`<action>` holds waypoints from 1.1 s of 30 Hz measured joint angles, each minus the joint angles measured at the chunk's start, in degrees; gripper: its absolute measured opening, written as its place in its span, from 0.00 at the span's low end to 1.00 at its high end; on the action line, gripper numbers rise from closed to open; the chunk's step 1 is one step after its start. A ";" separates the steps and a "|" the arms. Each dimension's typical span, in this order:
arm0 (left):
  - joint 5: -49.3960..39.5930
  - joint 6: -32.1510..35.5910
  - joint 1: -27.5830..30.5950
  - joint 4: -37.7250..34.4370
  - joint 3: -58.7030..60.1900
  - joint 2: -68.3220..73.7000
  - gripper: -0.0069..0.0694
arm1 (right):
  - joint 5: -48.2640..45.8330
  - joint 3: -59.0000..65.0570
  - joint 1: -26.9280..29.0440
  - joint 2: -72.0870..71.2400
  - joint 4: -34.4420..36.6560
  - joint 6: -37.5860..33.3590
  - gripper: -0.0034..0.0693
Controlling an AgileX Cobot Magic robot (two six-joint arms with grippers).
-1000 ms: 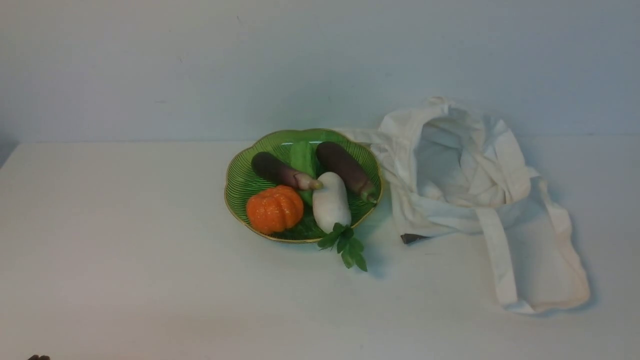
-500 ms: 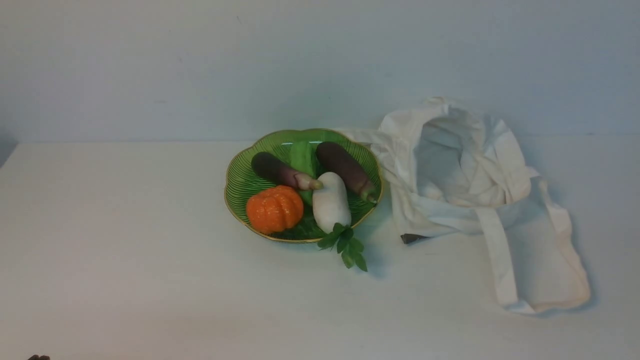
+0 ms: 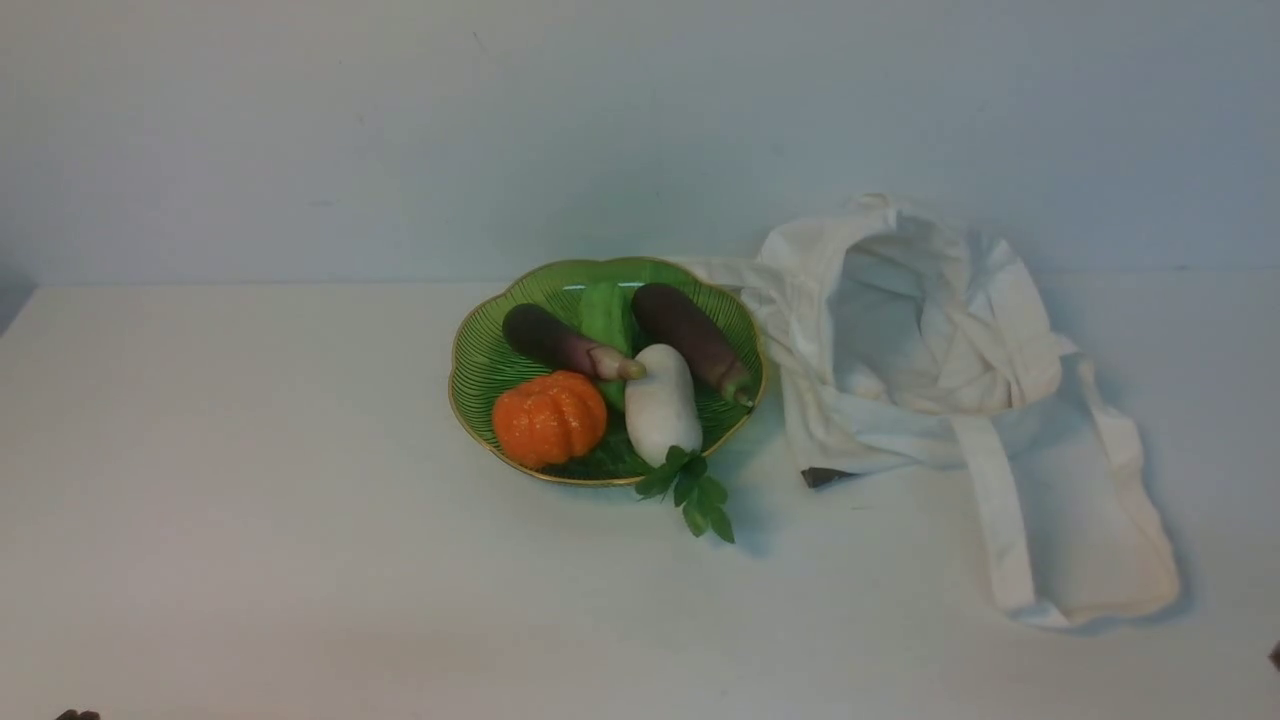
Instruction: Take vegetables from cloth bag on white table place on plate.
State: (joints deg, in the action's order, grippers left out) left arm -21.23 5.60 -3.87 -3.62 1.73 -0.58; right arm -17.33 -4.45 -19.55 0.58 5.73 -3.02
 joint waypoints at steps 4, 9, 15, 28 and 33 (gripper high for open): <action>0.00 0.00 0.00 0.00 0.00 0.00 0.08 | -1.50 4.42 6.62 -0.80 -2.87 0.11 0.08; 0.00 0.00 0.00 0.00 0.00 0.00 0.08 | -2.67 5.98 11.75 -1.21 -4.01 0.11 0.08; 0.00 0.00 0.00 0.00 0.00 0.00 0.08 | -3.07 5.98 15.93 -1.21 -4.01 0.11 0.08; 0.00 0.00 0.00 0.00 0.00 0.00 0.08 | -3.25 5.93 12.70 -1.21 -4.16 0.17 0.08; 0.00 0.00 0.00 0.00 0.00 0.00 0.08 | -3.25 5.93 11.90 -1.21 -4.21 0.17 0.08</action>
State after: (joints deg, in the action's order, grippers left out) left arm -21.23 5.60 -3.87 -3.62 1.73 -0.58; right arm -20.58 1.47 -7.65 -0.63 1.51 -2.85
